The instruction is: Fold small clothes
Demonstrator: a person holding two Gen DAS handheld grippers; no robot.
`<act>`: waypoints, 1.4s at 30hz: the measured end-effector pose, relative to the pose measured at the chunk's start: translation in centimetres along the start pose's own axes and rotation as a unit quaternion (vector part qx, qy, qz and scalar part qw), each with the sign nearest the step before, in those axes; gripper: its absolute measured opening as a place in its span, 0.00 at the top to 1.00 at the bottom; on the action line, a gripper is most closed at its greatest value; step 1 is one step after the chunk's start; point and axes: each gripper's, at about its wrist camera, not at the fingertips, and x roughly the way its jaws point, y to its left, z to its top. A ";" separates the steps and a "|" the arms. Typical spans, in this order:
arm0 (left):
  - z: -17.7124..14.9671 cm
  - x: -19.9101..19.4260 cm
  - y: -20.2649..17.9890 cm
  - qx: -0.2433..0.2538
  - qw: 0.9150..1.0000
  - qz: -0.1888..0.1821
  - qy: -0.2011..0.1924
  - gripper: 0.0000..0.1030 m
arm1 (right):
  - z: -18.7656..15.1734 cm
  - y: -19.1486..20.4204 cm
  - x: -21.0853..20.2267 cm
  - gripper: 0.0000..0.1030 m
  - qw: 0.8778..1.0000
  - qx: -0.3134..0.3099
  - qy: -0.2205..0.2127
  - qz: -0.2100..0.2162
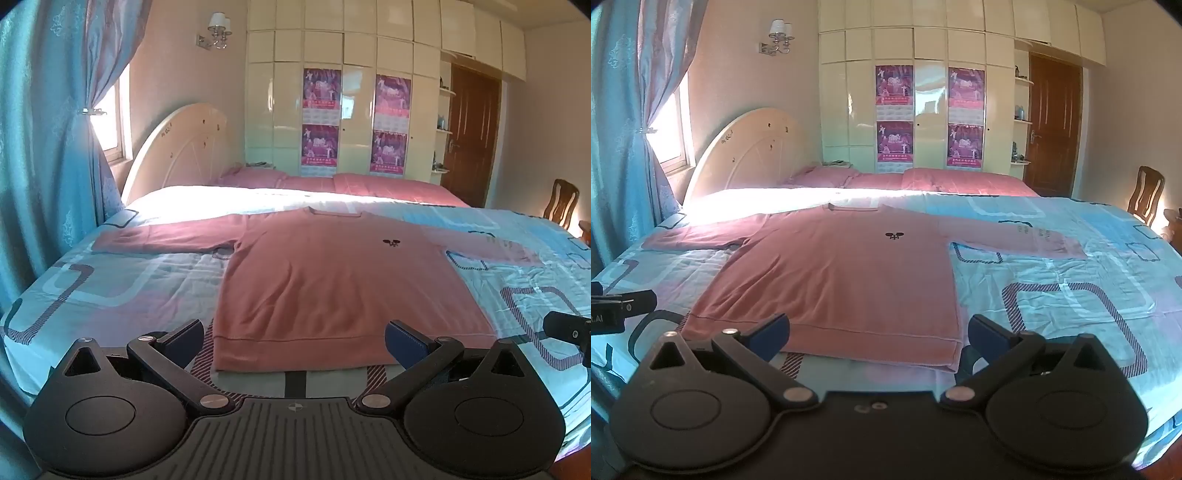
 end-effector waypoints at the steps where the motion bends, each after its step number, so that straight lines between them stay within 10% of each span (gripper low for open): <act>1: 0.0 0.0 0.0 0.000 1.000 0.000 -0.001 0.00 | 0.0 0.0 0.0 0.01 1.000 0.000 0.000 0.000; 42: 0.2 -0.4 0.0 -0.007 1.000 -0.010 0.007 0.00 | 0.1 0.2 -0.2 0.00 1.000 0.001 -0.003 -0.001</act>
